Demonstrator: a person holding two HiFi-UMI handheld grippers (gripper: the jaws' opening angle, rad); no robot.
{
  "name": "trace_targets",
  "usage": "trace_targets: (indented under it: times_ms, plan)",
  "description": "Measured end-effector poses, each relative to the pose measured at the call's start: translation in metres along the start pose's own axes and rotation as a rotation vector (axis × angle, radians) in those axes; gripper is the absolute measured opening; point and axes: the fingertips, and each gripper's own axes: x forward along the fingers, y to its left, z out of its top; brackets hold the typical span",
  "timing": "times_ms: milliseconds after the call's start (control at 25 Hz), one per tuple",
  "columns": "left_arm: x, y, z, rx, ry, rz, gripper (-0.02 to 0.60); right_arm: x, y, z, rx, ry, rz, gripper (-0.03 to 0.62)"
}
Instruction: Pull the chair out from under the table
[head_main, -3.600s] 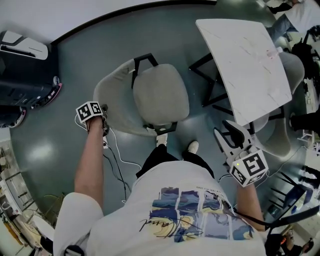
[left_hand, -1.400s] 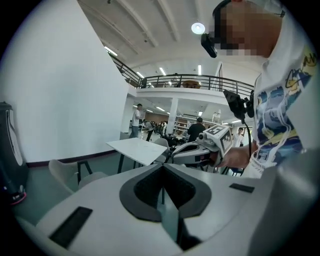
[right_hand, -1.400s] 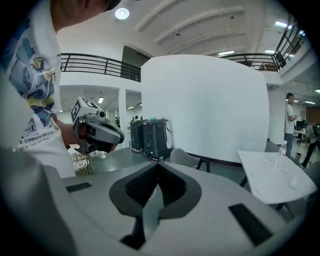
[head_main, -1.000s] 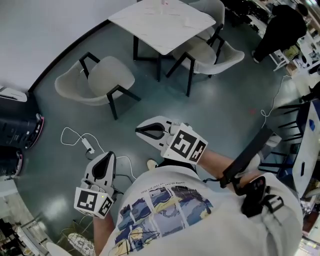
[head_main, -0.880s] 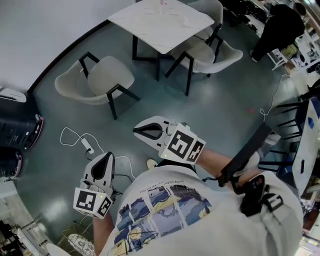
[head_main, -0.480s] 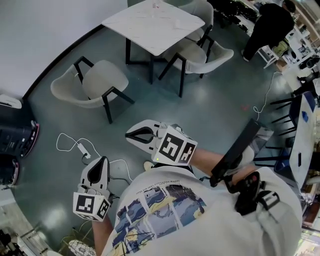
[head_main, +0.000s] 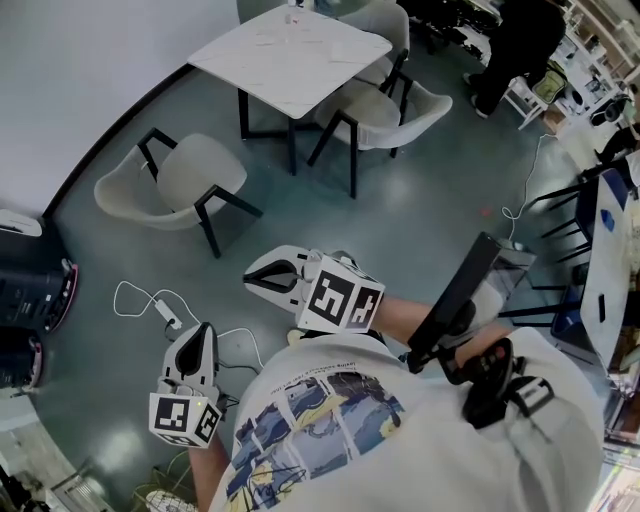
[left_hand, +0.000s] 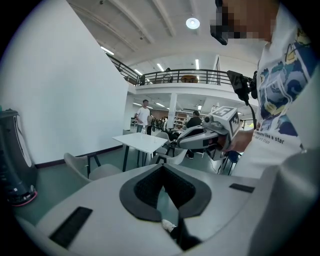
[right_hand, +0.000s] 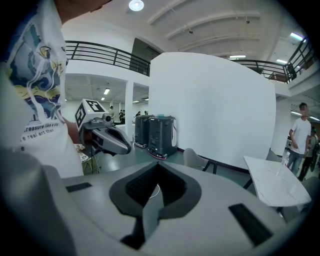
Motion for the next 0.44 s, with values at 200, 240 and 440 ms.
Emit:
trace_targets:
  times_ms: [200, 240, 440]
  plan:
    - [0.017, -0.009, 0.006, 0.013, 0.015, 0.002, 0.009, -0.012, -0.017, -0.002, 0.001, -0.008, 0.005, 0.011]
    - [0.023, -0.009, 0.009, 0.017, 0.020, 0.002, 0.009, -0.014, -0.023, -0.003, 0.003, -0.006, 0.007, 0.011]
    - [0.063, -0.006, 0.024, 0.006, 0.037, 0.005, 0.009, -0.022, -0.062, -0.014, 0.014, -0.014, 0.003, 0.011]
